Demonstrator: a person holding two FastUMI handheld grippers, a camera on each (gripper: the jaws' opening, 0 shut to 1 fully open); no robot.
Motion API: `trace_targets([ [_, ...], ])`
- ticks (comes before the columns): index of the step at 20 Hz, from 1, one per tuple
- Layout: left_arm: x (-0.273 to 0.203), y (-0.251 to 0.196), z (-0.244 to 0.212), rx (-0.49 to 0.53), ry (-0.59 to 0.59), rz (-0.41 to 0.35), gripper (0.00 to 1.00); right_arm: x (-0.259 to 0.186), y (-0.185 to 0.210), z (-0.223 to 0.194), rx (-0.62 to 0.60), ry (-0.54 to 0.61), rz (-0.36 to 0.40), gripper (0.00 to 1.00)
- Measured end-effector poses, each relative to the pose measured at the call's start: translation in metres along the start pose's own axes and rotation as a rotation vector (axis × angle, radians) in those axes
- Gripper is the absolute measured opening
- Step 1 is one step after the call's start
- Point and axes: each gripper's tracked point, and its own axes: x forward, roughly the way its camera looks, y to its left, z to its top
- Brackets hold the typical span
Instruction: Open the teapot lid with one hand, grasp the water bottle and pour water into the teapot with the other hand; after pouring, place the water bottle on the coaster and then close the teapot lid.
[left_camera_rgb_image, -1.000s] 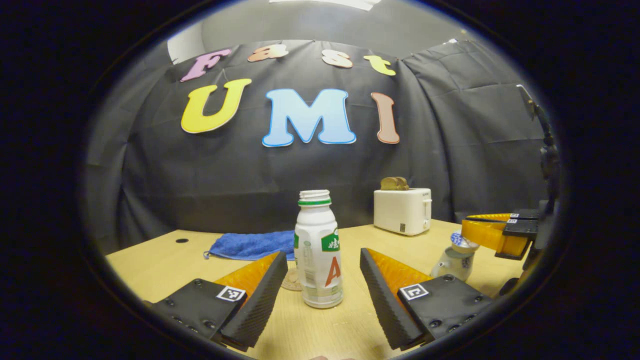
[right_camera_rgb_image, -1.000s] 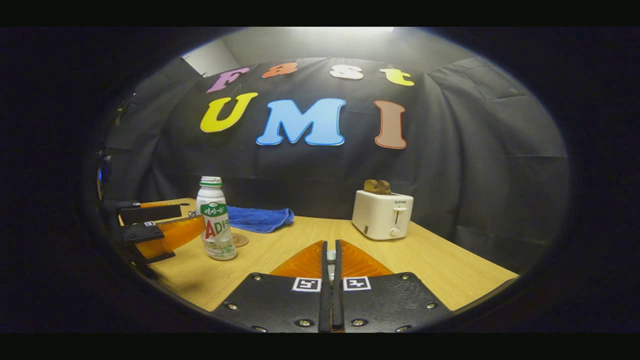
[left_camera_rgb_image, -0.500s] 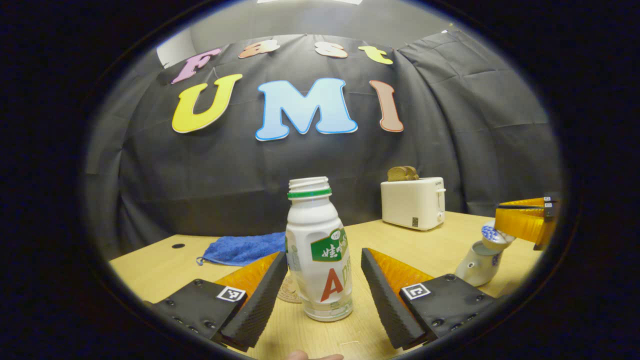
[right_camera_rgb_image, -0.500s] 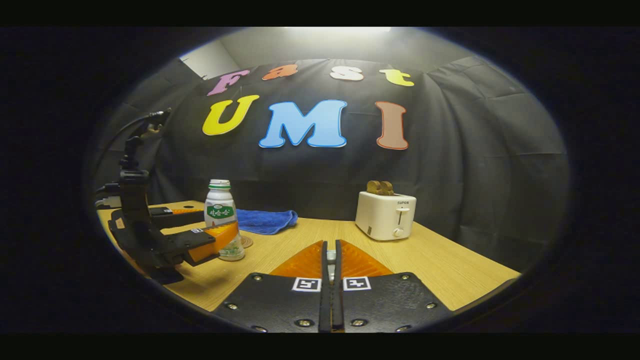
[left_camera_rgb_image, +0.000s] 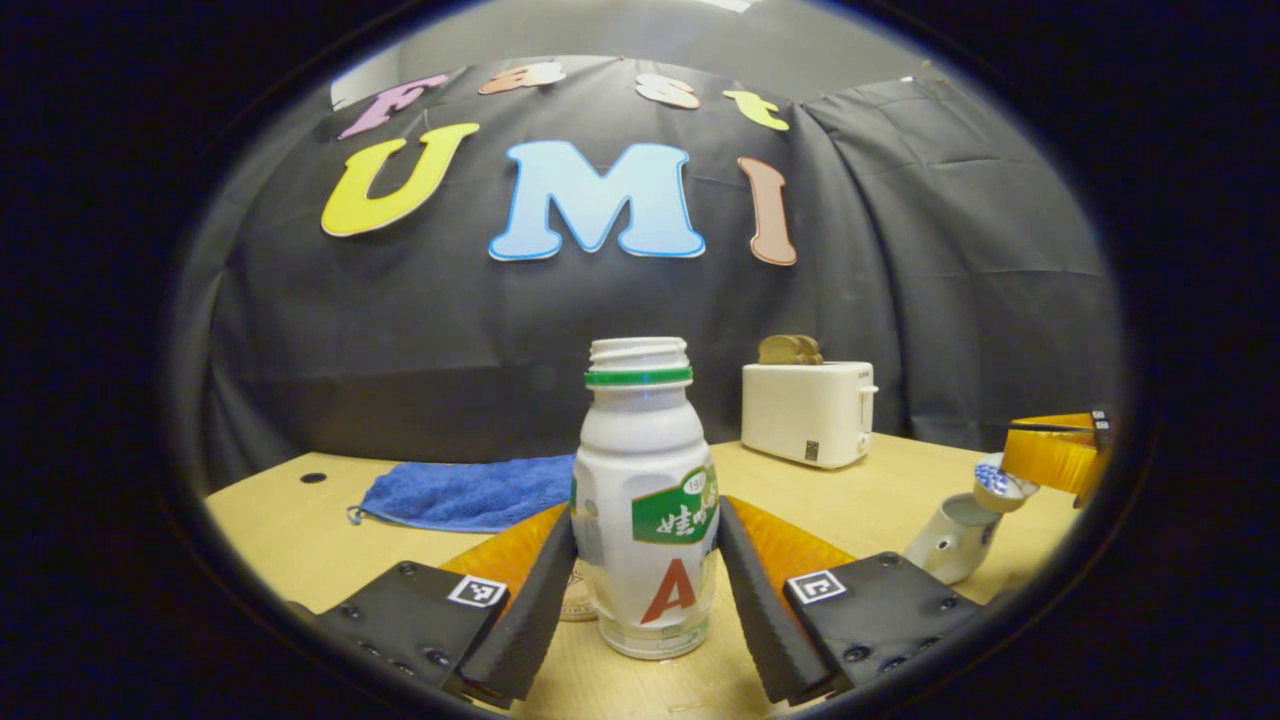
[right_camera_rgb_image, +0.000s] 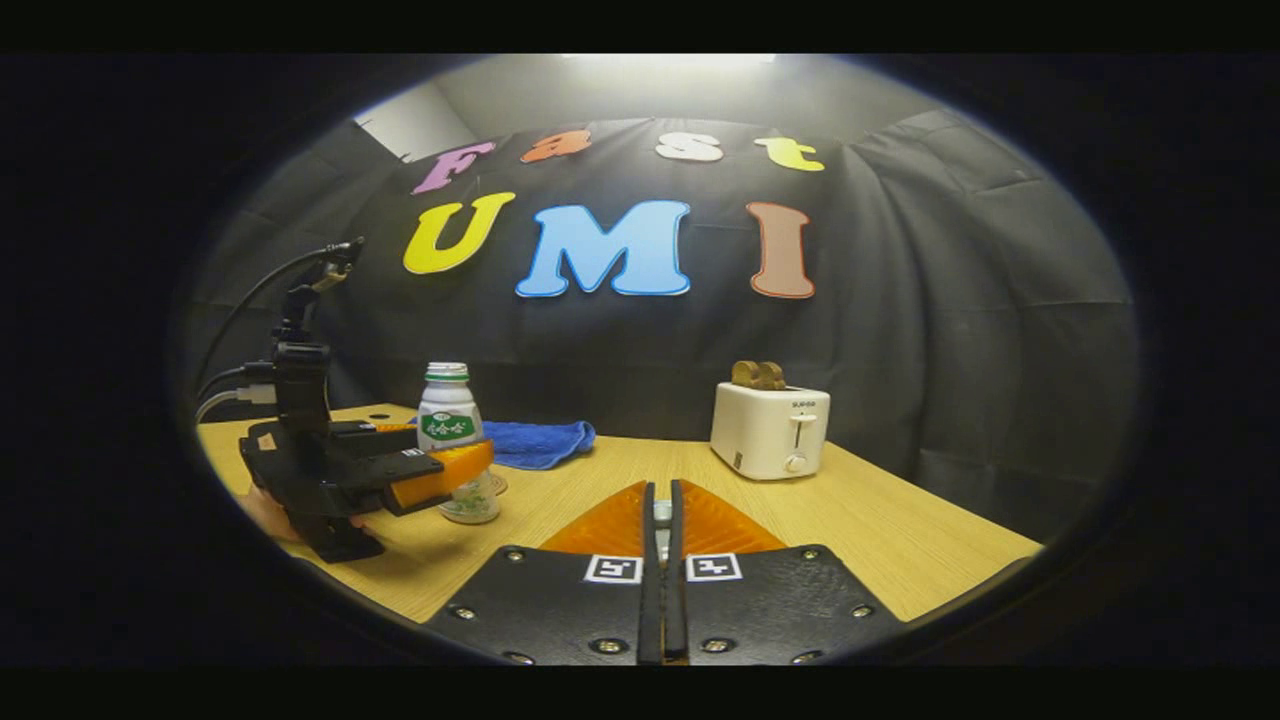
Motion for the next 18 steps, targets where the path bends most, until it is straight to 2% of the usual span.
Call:
trace_targets([
  [2,-0.011,-0.005,0.005,0.022,-0.015,-0.002,0.88,-0.004,-0.001,0.001,0.001,-0.008,0.0,0.01],
  [4,-0.017,-0.014,0.004,0.054,-0.017,-0.023,0.76,-0.009,0.0,0.002,0.004,-0.014,0.011,0.01],
  [5,-0.021,-0.016,0.006,0.068,-0.023,-0.023,0.83,-0.014,0.001,0.003,0.008,-0.017,0.023,0.01],
  [8,-0.035,-0.021,0.014,0.116,-0.043,-0.029,0.83,-0.043,-0.001,0.008,0.011,-0.037,0.039,0.01],
  [12,-0.046,-0.018,0.013,0.227,-0.041,0.001,0.83,-0.087,0.006,0.014,-0.004,-0.069,0.064,0.02],
  [13,-0.047,-0.018,0.01,0.255,-0.031,0.008,0.78,-0.098,0.007,0.015,-0.016,-0.076,0.066,0.01],
  [15,-0.048,-0.017,0.008,0.302,-0.012,0.018,0.76,-0.12,0.013,0.01,-0.011,-0.078,0.088,0.01],
  [16,-0.048,-0.017,0.008,0.335,-0.006,0.027,0.75,-0.129,0.018,0.004,0.0,-0.071,0.103,0.18],
  [17,-0.049,-0.015,0.01,0.379,-0.005,0.043,0.75,-0.139,0.021,0.0,0.009,-0.065,0.117,0.02],
  [18,-0.049,-0.015,0.012,0.427,-0.003,0.056,0.75,-0.148,0.023,-0.002,0.015,-0.063,0.125,0.18],
])
